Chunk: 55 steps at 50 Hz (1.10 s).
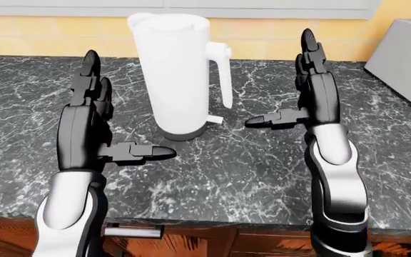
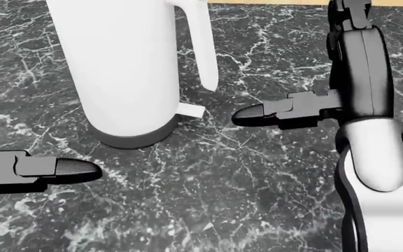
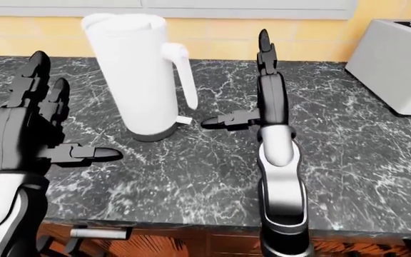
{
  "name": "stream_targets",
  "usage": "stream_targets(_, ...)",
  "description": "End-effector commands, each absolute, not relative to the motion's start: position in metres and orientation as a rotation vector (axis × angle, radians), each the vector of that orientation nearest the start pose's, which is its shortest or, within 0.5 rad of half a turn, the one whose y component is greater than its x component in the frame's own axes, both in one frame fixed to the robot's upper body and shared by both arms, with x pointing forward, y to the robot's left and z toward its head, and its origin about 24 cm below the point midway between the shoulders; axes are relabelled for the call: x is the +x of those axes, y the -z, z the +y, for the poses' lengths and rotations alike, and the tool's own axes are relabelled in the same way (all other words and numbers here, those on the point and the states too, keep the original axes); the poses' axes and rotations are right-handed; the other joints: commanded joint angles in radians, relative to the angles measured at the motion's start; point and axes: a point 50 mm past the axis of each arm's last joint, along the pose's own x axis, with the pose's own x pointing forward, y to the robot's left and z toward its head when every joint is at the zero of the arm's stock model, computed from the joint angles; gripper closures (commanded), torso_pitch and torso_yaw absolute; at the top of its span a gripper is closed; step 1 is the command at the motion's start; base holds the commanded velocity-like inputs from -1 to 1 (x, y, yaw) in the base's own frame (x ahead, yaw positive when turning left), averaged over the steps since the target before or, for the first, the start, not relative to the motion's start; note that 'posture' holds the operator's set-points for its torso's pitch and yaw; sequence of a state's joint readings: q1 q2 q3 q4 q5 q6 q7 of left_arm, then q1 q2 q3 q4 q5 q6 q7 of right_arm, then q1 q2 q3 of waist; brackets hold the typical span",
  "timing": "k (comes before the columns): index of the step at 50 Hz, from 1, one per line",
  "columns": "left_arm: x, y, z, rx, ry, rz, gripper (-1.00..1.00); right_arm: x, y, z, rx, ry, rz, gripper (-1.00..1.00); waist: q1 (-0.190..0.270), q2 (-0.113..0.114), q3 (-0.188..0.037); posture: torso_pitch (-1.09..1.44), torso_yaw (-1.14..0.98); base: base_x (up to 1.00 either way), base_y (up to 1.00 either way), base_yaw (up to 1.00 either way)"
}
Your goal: Press down the lever to turn on the electric kettle.
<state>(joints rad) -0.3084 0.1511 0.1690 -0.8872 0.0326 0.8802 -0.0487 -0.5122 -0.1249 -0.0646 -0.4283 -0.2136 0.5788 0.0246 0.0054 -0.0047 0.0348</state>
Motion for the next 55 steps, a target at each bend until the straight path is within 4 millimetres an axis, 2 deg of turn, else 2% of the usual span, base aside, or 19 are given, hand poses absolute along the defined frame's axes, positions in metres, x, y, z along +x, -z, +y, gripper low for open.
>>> stream_targets(1,0.224,-0.235,0.175,0.157,-0.084,-0.392,-1.00,0.293,-0.241,-0.152,-0.278,0.091,-0.435,-1.00,0.000,0.003,-0.018,0.00,0.00,0.00,0.00,0.00)
stream_targets(8,0.227,-0.234,0.175,0.157,-0.083,-0.390,-1.00,0.307,-0.237,-0.147,-0.300,0.079,-0.411,-1.00,0.002,0.005,-0.019,0.00,0.00,0.00,0.00,0.00)
stream_targets(14,0.227,-0.236,0.174,0.158,-0.081,-0.392,-1.00,0.316,-0.248,-0.144,-0.314,0.076,-0.419,-1.00,0.002,0.007,-0.021,0.00,0.00,0.00,0.00,0.00)
stream_targets(19,0.227,-0.235,0.174,0.157,-0.081,-0.391,-1.00,0.323,-0.250,-0.140,-0.321,0.067,-0.421,-1.00,0.001,0.010,-0.021,0.00,0.00,0.00,0.00,0.00)
stream_targets(41,0.226,-0.232,0.175,0.158,-0.087,-0.389,-1.00,0.340,-0.252,-0.117,-0.333,0.012,-0.430,-1.00,-0.003,0.014,-0.028,0.00,0.00,0.00,0.00,0.00)
stream_targets(55,0.226,-0.231,0.175,0.155,-0.085,-0.389,-1.00,0.346,-0.246,-0.104,-0.340,-0.024,-0.425,-1.00,-0.003,0.013,-0.029,0.00,0.00,0.00,0.00,0.00)
